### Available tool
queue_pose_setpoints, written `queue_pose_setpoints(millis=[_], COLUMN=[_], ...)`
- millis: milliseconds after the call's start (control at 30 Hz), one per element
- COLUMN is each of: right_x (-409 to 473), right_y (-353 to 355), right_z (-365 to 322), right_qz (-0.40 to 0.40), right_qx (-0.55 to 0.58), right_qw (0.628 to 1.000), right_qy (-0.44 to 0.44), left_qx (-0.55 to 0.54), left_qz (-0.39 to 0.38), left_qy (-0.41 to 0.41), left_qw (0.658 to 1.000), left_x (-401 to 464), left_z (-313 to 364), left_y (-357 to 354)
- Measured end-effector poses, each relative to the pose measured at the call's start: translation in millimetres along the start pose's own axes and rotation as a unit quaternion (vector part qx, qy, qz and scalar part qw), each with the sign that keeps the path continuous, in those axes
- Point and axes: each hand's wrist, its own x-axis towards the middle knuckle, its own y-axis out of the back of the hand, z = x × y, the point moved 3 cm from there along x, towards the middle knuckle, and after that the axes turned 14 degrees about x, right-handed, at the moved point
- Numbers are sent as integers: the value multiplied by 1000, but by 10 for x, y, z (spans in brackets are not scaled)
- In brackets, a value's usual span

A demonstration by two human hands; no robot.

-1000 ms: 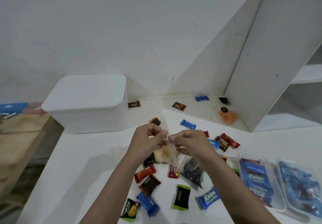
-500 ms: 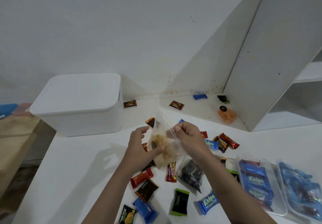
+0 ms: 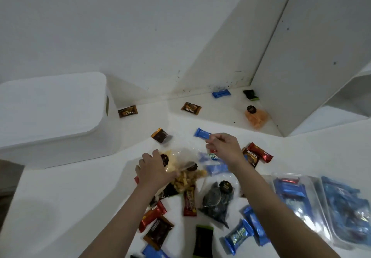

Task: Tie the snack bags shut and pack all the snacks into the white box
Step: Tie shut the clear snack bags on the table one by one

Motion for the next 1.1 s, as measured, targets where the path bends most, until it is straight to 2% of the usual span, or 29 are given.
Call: queue_pose_setpoints(millis=[100, 233, 367, 533, 667, 733, 833, 900, 967, 1033, 1100], right_x=[240, 655, 1080, 1683, 2095, 2193, 2187, 2115, 1956, 1746, 1519], right_y=[261, 684, 1036, 1361, 1529, 1581, 1577, 1571, 1586, 1593, 1560], right_z=[-121, -305, -471, -555, -625, -580, -425, -368, -377, -410, -467], right_qz=[35, 89, 143, 138, 107, 90, 48, 25, 16, 1, -16], right_qx=[-10, -69, -157, -250, -411, -445, -420, -367, -266, -185, -141], right_qw=[999, 991, 970, 953, 901, 888, 906, 930, 964, 982, 984], right_qy=[15, 70, 116, 103, 85, 78, 21, 4, -3, 38, 104], left_qx=[-2, -52, -166, -317, -396, -421, -466, -501, -532, -556, -574], left_qz=[-16, 40, 65, -24, -103, -136, -164, -143, -107, -74, -53], left_qy=[14, -22, -75, -77, -46, -36, -9, 21, 48, 49, 28], left_qw=[1000, 998, 981, 945, 911, 896, 869, 854, 839, 826, 817], left_x=[197, 362, 548, 807, 1041, 1129, 1183, 1165, 1109, 1034, 937], left_z=[199, 648, 1228, 2087, 2683, 2900, 3120, 3154, 3086, 2962, 2833], left_y=[5, 119, 200, 156, 52, -1, -54, -62, -44, -19, 66])
